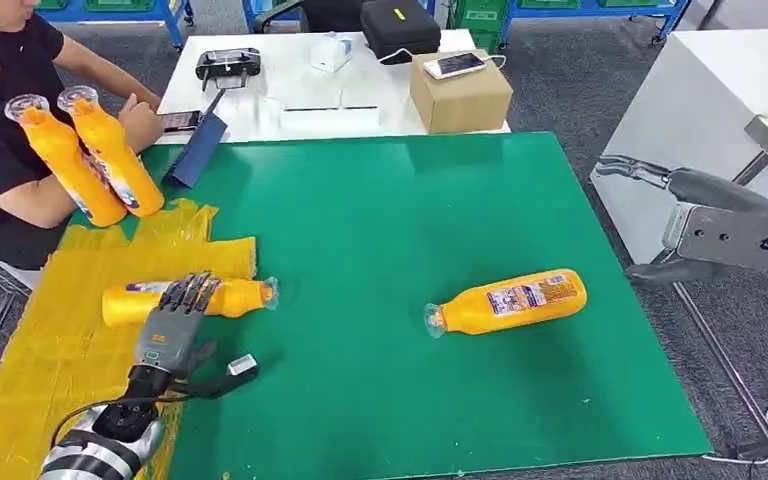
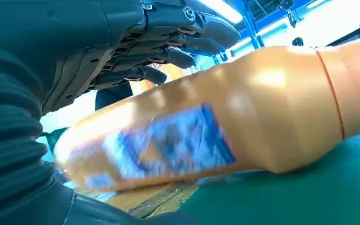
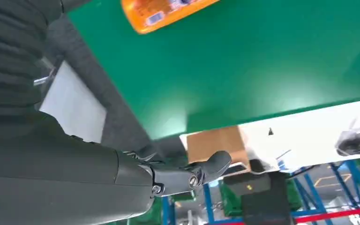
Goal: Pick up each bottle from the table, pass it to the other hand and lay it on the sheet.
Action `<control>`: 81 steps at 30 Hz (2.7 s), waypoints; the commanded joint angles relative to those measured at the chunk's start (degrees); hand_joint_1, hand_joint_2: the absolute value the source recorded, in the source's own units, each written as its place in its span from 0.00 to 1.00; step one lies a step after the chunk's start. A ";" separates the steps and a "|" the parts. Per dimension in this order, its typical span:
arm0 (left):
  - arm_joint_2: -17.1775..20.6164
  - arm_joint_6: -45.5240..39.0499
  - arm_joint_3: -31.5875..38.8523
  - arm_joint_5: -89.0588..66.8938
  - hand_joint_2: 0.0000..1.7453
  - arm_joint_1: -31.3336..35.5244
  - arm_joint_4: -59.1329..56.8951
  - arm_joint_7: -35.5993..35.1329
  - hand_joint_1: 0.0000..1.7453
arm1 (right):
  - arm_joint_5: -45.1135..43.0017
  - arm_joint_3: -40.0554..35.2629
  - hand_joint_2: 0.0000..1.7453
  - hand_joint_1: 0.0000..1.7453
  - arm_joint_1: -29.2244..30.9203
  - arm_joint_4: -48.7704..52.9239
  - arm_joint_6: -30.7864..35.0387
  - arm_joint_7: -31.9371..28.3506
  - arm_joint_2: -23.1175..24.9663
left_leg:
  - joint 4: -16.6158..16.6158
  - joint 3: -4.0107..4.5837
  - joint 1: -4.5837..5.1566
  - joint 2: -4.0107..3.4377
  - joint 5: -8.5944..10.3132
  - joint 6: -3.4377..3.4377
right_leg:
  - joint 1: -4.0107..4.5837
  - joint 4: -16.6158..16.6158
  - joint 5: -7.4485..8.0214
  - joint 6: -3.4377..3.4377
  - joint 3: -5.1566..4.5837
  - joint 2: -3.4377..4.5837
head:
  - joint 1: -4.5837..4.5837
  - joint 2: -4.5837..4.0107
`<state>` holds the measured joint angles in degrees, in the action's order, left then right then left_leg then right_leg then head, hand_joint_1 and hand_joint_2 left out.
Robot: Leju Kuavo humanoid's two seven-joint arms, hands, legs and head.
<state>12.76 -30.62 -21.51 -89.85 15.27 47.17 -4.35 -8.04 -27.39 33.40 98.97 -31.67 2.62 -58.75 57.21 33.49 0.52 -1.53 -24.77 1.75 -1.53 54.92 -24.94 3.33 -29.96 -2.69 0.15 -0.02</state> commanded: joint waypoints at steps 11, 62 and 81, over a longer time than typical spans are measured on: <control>-1.39 5.29 2.26 1.55 1.00 5.07 -15.27 6.57 0.00 | 3.66 -33.63 1.00 0.00 18.28 -14.29 1.39 0.18 4.77 | 0.34 0.66 -0.14 -0.40 0.13 -0.27 | 0.14 0.52 0.27 -0.42 -1.45 0.83 | -0.02 0.00; -16.88 27.31 27.34 65.49 1.00 -13.51 39.42 35.56 0.00 | 42.78 0.27 1.00 0.00 -11.84 -22.50 21.09 -11.84 24.31 | 0.07 1.79 -0.03 -0.06 0.76 -0.09 | 0.05 0.21 0.48 0.07 -1.93 0.19 | -0.02 0.00; -16.45 27.56 26.72 65.46 1.00 -11.99 37.71 35.59 0.00 | 41.79 -3.03 1.00 0.00 -7.98 -28.36 16.32 -12.00 22.85 | 0.04 1.79 -0.01 -0.17 0.78 -0.08 | 0.05 0.18 0.53 0.09 -1.95 0.26 | -0.02 0.00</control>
<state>-3.52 -3.41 4.44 -24.46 1.22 87.56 31.36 35.12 -27.30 20.86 75.82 -12.79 -9.40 -36.00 57.24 35.38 0.57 -1.70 -23.95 1.78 -1.52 55.10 -24.42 3.57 -31.98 -2.68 0.13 -0.02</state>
